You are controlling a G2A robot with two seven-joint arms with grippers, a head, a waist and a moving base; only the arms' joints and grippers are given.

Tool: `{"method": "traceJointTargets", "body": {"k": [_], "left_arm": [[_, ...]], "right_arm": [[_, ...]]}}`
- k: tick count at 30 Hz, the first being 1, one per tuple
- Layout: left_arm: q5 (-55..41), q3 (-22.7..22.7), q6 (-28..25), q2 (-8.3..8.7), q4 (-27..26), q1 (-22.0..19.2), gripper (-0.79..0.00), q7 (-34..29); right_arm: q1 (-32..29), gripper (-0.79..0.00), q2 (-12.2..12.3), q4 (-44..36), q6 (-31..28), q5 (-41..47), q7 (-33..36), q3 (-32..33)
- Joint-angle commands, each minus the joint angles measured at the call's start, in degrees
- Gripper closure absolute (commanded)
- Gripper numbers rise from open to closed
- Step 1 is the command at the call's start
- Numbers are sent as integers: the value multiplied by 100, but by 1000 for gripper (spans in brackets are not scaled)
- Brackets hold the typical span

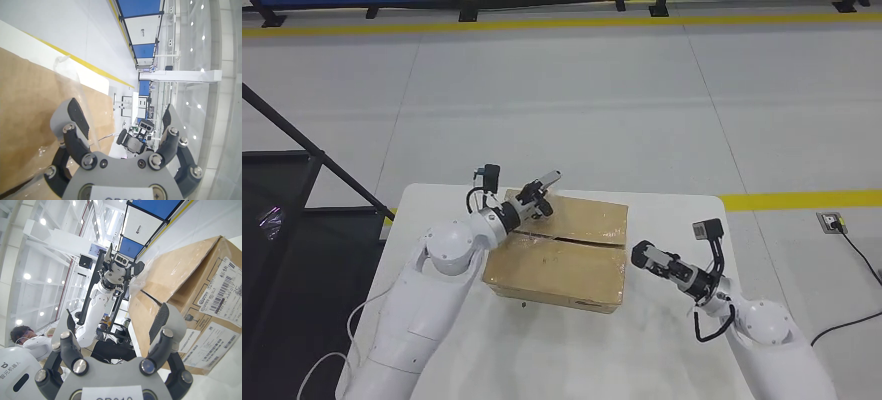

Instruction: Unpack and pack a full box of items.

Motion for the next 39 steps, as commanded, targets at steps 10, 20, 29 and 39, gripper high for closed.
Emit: {"method": "traceJointTargets", "body": {"k": [10, 20, 29, 39], "left_arm": [[327, 400, -213, -118, -223, 45, -785, 525], [425, 617, -335, -204, -426, 106, -785, 650], [577, 742, -387, -246, -674, 231, -785, 613], [766, 843, -396, -293, -785, 307, -785, 636]], "right_arm": [[-65, -785, 27, 12, -37, 61, 15, 20], [-119, -785, 54, 56, -124, 136, 54, 50], [-132, -785, 74, 143, -225, 226, 117, 63], [-91, -785, 94, 272, -293, 350, 231, 59]]}}
